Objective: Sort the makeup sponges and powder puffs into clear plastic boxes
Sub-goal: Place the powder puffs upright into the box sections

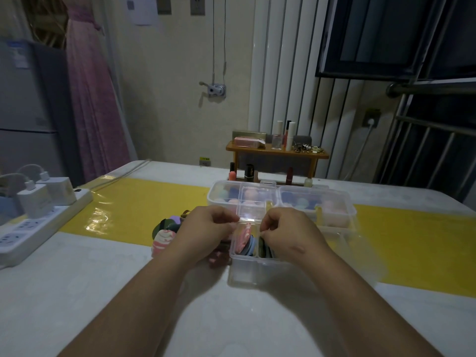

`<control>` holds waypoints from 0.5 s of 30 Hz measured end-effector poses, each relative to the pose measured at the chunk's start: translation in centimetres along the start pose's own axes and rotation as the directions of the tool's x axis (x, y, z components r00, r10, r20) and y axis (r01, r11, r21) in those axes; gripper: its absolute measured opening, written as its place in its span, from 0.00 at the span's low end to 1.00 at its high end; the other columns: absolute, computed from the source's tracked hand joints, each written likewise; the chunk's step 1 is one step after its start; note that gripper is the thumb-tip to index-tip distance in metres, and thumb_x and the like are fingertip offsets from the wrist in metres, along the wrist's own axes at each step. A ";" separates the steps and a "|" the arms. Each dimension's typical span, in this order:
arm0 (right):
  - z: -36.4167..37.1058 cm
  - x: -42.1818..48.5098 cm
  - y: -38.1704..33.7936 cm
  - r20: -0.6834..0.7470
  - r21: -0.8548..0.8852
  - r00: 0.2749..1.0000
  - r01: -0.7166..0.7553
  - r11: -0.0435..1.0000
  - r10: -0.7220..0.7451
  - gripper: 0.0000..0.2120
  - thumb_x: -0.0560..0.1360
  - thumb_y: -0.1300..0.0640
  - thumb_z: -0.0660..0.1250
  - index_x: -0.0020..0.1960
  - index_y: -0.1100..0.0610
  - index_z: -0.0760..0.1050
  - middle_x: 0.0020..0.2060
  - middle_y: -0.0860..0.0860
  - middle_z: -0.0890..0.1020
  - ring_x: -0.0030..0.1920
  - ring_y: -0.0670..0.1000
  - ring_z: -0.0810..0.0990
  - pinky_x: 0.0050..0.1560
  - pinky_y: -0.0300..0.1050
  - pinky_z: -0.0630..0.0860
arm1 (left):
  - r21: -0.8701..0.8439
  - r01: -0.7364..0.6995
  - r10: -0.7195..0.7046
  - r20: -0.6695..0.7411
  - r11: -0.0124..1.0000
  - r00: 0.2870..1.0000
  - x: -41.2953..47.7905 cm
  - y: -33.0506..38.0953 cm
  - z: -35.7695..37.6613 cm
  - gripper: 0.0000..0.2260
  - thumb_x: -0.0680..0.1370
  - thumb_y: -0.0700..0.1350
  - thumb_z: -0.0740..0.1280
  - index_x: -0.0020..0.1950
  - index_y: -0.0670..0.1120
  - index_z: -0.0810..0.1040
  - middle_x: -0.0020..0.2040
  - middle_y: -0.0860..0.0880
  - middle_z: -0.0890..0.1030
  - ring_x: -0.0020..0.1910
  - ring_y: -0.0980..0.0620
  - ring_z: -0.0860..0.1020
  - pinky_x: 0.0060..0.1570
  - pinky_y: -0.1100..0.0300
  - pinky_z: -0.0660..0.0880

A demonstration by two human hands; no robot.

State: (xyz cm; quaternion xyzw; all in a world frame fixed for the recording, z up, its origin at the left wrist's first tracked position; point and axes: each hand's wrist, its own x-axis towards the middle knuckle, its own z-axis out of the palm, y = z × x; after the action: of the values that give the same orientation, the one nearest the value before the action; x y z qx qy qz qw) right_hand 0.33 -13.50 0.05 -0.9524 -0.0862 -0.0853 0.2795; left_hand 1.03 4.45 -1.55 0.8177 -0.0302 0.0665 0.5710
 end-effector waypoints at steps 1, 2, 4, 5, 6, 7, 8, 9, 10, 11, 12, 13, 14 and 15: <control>0.0 0.0 0.0 -0.001 -0.003 1.000 0.000 1.000 0.000 0.06 0.75 0.58 0.67 0.43 0.48 0.78 0.41 0.45 0.79 0.44 0.46 0.77 0.50 0.48 0.80 | -0.007 0.009 -0.009 -0.005 1.000 1.000 0.0 0.1 0.0 0.06 0.75 0.38 0.72 0.46 0.49 0.85 0.38 0.54 0.85 0.36 0.56 0.81 0.40 0.59 0.75; 0.0 0.0 0.0 -0.003 -0.007 1.000 -0.001 1.000 0.001 0.07 0.75 0.59 0.68 0.43 0.48 0.78 0.40 0.44 0.78 0.44 0.46 0.77 0.50 0.48 0.80 | -0.004 0.010 -0.010 -0.012 1.000 1.000 0.0 0.1 0.0 0.07 0.76 0.37 0.71 0.46 0.48 0.85 0.38 0.54 0.85 0.36 0.56 0.81 0.39 0.60 0.75; 0.0 0.1 0.1 -0.012 0.000 1.000 -0.002 1.000 0.002 0.07 0.75 0.60 0.68 0.42 0.48 0.79 0.40 0.44 0.78 0.43 0.46 0.77 0.49 0.48 0.80 | 0.014 0.006 -0.006 -0.027 1.000 1.000 -0.1 0.2 -0.1 0.08 0.76 0.37 0.70 0.46 0.48 0.85 0.38 0.54 0.85 0.36 0.57 0.81 0.36 0.63 0.75; 0.0 0.1 0.1 -0.014 0.005 1.000 -0.002 1.000 0.002 0.08 0.75 0.60 0.68 0.42 0.48 0.79 0.41 0.44 0.78 0.44 0.46 0.77 0.50 0.48 0.80 | 0.022 0.004 -0.003 -0.038 1.000 0.999 -0.1 0.3 -0.2 0.08 0.76 0.37 0.69 0.46 0.48 0.85 0.39 0.54 0.85 0.36 0.58 0.81 0.35 0.65 0.75; 0.0 0.1 0.2 -0.015 0.005 1.000 -0.003 1.000 0.003 0.08 0.75 0.60 0.68 0.42 0.48 0.79 0.42 0.45 0.78 0.45 0.46 0.77 0.50 0.48 0.80 | 0.030 -0.001 0.002 -0.051 1.000 0.999 -0.1 0.3 -0.3 0.08 0.76 0.37 0.69 0.45 0.49 0.85 0.39 0.54 0.85 0.37 0.58 0.81 0.34 0.66 0.74; 0.0 0.2 0.2 -0.017 0.004 1.000 -0.002 1.000 0.002 0.07 0.75 0.60 0.68 0.43 0.48 0.79 0.42 0.45 0.78 0.45 0.46 0.77 0.51 0.48 0.80 | 0.037 -0.010 0.013 -0.066 0.999 0.998 -0.1 0.4 -0.4 0.09 0.76 0.37 0.69 0.44 0.49 0.85 0.40 0.54 0.85 0.37 0.58 0.80 0.34 0.67 0.74; 0.1 0.2 0.2 -0.019 0.005 1.000 0.001 1.000 -0.001 0.07 0.75 0.60 0.68 0.43 0.48 0.79 0.43 0.45 0.79 0.45 0.47 0.77 0.51 0.48 0.80 | 0.044 -0.023 0.027 -0.081 0.999 0.996 0.1 0.3 -0.5 0.09 0.76 0.36 0.69 0.43 0.50 0.85 0.39 0.55 0.85 0.37 0.58 0.80 0.34 0.66 0.73; 0.1 0.2 0.3 -0.021 0.006 1.000 0.006 1.000 -0.006 0.06 0.76 0.59 0.67 0.44 0.48 0.79 0.43 0.45 0.79 0.46 0.47 0.77 0.52 0.48 0.80 | 0.050 -0.035 0.040 -0.096 0.998 0.995 0.2 0.3 -0.6 0.10 0.76 0.36 0.69 0.41 0.51 0.84 0.38 0.56 0.84 0.37 0.60 0.80 0.35 0.66 0.72; 0.1 0.2 0.2 -0.022 0.009 1.000 0.012 1.000 -0.011 0.06 0.76 0.58 0.67 0.45 0.48 0.79 0.43 0.45 0.80 0.46 0.47 0.78 0.52 0.49 0.80 | 0.061 -0.046 0.052 -0.111 0.997 0.992 0.2 0.3 -0.8 0.11 0.75 0.36 0.69 0.40 0.52 0.83 0.36 0.57 0.84 0.36 0.62 0.79 0.35 0.67 0.71; 0.1 0.3 0.3 -0.024 0.012 1.000 0.015 1.000 -0.015 0.06 0.77 0.57 0.66 0.46 0.48 0.79 0.44 0.45 0.80 0.46 0.47 0.78 0.52 0.49 0.80 | 0.092 -0.054 0.066 -0.129 0.994 0.989 0.3 0.2 -0.9 0.12 0.75 0.35 0.69 0.39 0.53 0.82 0.36 0.57 0.83 0.36 0.61 0.79 0.35 0.66 0.71; 0.1 0.2 0.3 -0.027 0.016 1.000 0.015 1.000 -0.015 0.06 0.77 0.58 0.65 0.46 0.48 0.79 0.44 0.46 0.80 0.46 0.47 0.78 0.52 0.49 0.80 | 0.156 -0.061 0.084 -0.148 0.986 0.985 0.4 0.0 -1.0 0.13 0.75 0.35 0.69 0.39 0.54 0.81 0.37 0.57 0.82 0.38 0.58 0.79 0.37 0.64 0.72; 0.2 0.3 0.4 -0.025 0.018 1.000 0.011 1.000 -0.011 0.07 0.77 0.58 0.66 0.46 0.47 0.78 0.44 0.46 0.80 0.47 0.47 0.78 0.53 0.49 0.80 | 0.248 -0.066 0.108 -0.160 0.966 0.981 0.5 -0.1 -1.1 0.13 0.75 0.35 0.68 0.40 0.54 0.81 0.38 0.58 0.81 0.41 0.55 0.79 0.40 0.60 0.74; 0.2 0.2 0.4 -0.020 0.019 1.000 0.007 1.000 -0.006 0.07 0.76 0.59 0.66 0.45 0.46 0.78 0.45 0.46 0.80 0.47 0.48 0.78 0.53 0.49 0.80 | 0.350 -0.069 0.134 -0.167 0.934 0.977 0.5 -0.2 -1.1 0.13 0.74 0.36 0.68 0.42 0.55 0.81 0.40 0.58 0.81 0.43 0.54 0.78 0.44 0.58 0.75; 0.2 0.2 0.4 -0.016 0.018 1.000 0.004 1.000 -0.004 0.08 0.76 0.59 0.66 0.45 0.46 0.77 0.45 0.46 0.80 0.47 0.48 0.78 0.53 0.49 0.80 | 0.440 -0.069 0.158 -0.170 0.895 0.973 0.5 -0.2 -1.2 0.13 0.74 0.36 0.67 0.45 0.54 0.82 0.41 0.58 0.80 0.46 0.53 0.78 0.47 0.57 0.76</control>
State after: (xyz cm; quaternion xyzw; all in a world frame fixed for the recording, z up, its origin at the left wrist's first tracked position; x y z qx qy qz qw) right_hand 0.64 -13.74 -0.31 -0.9490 -0.0867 -0.0925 0.2888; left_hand 1.51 5.69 -1.29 0.9094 -0.0049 0.1873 0.3713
